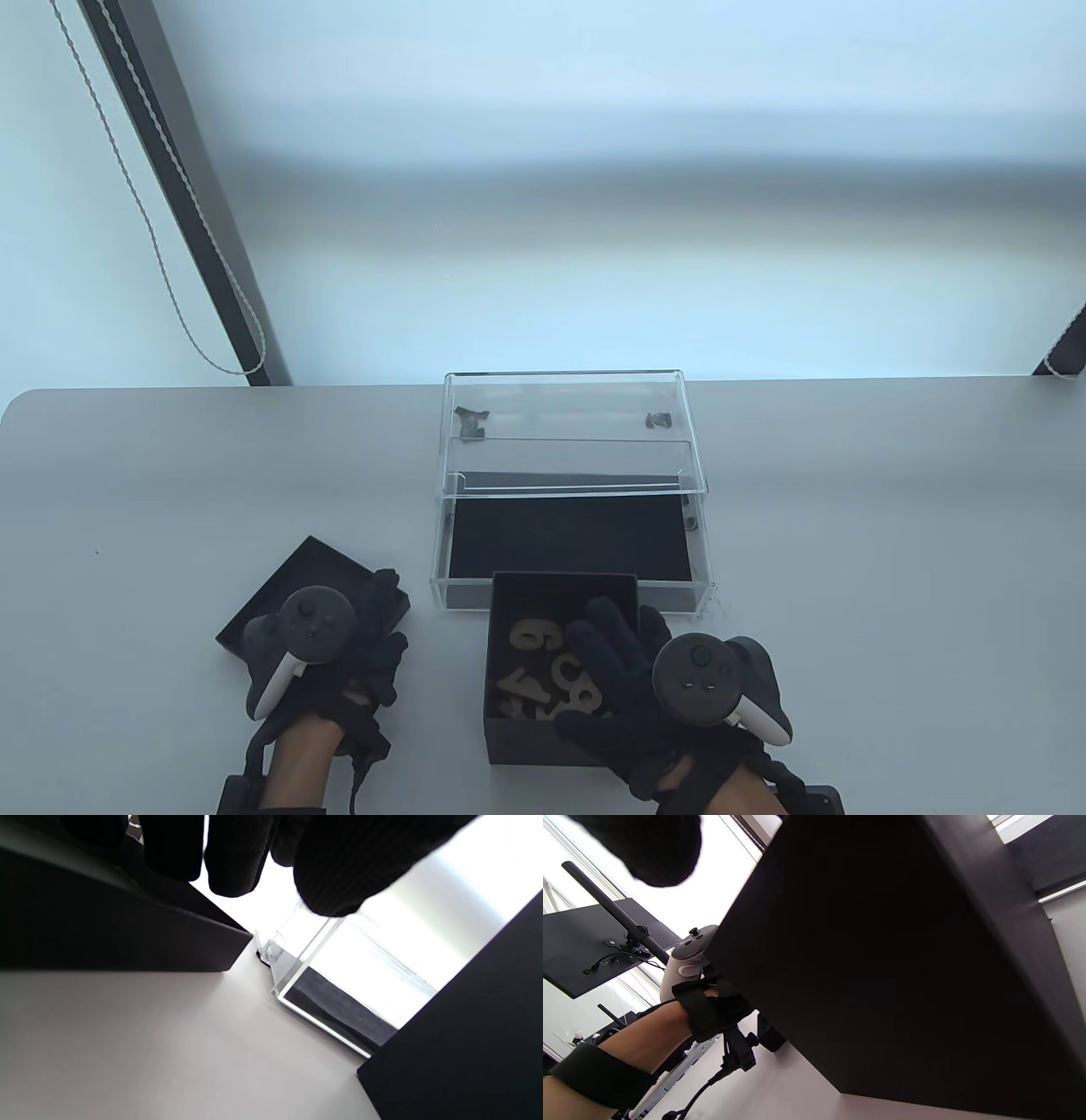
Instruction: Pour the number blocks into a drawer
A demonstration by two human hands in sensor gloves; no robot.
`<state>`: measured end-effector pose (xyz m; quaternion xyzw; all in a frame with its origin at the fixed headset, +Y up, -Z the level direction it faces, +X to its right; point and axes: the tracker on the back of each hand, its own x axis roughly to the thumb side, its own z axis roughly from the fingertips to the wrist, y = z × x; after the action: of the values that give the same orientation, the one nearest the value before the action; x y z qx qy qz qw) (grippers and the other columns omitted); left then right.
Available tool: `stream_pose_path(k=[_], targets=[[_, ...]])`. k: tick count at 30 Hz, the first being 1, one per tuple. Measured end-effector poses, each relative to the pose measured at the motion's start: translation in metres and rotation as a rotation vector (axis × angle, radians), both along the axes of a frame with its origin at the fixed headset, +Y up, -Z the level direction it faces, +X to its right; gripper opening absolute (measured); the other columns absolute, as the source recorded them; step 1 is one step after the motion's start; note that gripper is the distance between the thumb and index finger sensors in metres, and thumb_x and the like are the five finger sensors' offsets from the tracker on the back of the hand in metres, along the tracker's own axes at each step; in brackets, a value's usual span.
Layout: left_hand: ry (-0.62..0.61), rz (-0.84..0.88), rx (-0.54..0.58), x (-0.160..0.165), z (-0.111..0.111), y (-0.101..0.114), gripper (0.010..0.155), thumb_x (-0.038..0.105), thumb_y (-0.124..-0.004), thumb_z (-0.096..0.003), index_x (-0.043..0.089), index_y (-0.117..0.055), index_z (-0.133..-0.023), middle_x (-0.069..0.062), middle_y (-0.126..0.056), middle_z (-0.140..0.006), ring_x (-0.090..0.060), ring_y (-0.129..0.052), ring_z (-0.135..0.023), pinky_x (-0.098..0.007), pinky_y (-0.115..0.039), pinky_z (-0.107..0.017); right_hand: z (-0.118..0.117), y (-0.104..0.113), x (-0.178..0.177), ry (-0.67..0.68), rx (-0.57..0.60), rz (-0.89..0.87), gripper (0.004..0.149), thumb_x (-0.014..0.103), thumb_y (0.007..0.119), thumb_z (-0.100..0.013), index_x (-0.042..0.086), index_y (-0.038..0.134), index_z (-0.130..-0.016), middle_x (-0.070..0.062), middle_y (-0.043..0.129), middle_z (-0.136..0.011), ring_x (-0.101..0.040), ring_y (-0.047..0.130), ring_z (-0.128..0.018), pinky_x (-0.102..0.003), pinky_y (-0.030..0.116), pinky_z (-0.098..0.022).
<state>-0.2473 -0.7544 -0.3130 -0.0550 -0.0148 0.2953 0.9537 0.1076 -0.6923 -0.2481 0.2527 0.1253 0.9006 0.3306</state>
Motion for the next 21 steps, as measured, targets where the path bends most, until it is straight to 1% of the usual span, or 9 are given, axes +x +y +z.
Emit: stream_pose_path(k=[5,11,15,21], targets=[[-0.003,0.021,0.018,0.001,0.002,0.006,0.073,0.044,-0.078,-0.0463,0.029,-0.040,-0.107,-0.012,-0.059,-0.115,-0.042,-0.054,-0.105,-0.068,-0.045,-0.072,0.001,-0.005,-0.005,0.014,0.023,0.093,0.096,0.070,0.078,-0.039,0.019,0.034,-0.108,-0.016,0.019,-0.116,-0.072,0.011,-0.090,-0.086,0.027,-0.058],[-0.011,0.034,0.025,0.004,0.006,0.010,0.074,0.045,-0.077,-0.0464,0.029,-0.039,-0.107,-0.012,-0.058,-0.115,-0.043,-0.053,-0.105,-0.069,-0.044,-0.073,0.003,-0.007,-0.011,0.002,0.085,0.209,0.094,0.067,0.082,-0.039,0.018,0.039,-0.108,-0.018,0.030,-0.116,-0.073,0.017,-0.090,-0.085,0.032,-0.059],[-0.015,0.042,0.024,0.006,0.007,0.011,0.074,0.045,-0.077,-0.0466,0.029,-0.038,-0.107,-0.012,-0.057,-0.115,-0.043,-0.052,-0.106,-0.069,-0.044,-0.073,0.003,-0.006,-0.013,-0.013,0.105,0.248,0.088,0.061,0.084,-0.041,0.014,0.047,-0.106,-0.018,0.048,-0.113,-0.073,0.027,-0.089,-0.083,0.036,-0.059],[-0.014,0.050,0.012,0.006,0.008,0.011,0.074,0.046,-0.077,-0.0467,0.029,-0.038,-0.108,-0.013,-0.056,-0.116,-0.043,-0.052,-0.106,-0.069,-0.043,-0.072,0.003,-0.006,-0.013,-0.011,0.109,0.269,0.081,0.061,0.084,-0.040,0.009,0.065,-0.100,-0.021,0.068,-0.104,-0.073,0.037,-0.088,-0.081,0.045,-0.059]])
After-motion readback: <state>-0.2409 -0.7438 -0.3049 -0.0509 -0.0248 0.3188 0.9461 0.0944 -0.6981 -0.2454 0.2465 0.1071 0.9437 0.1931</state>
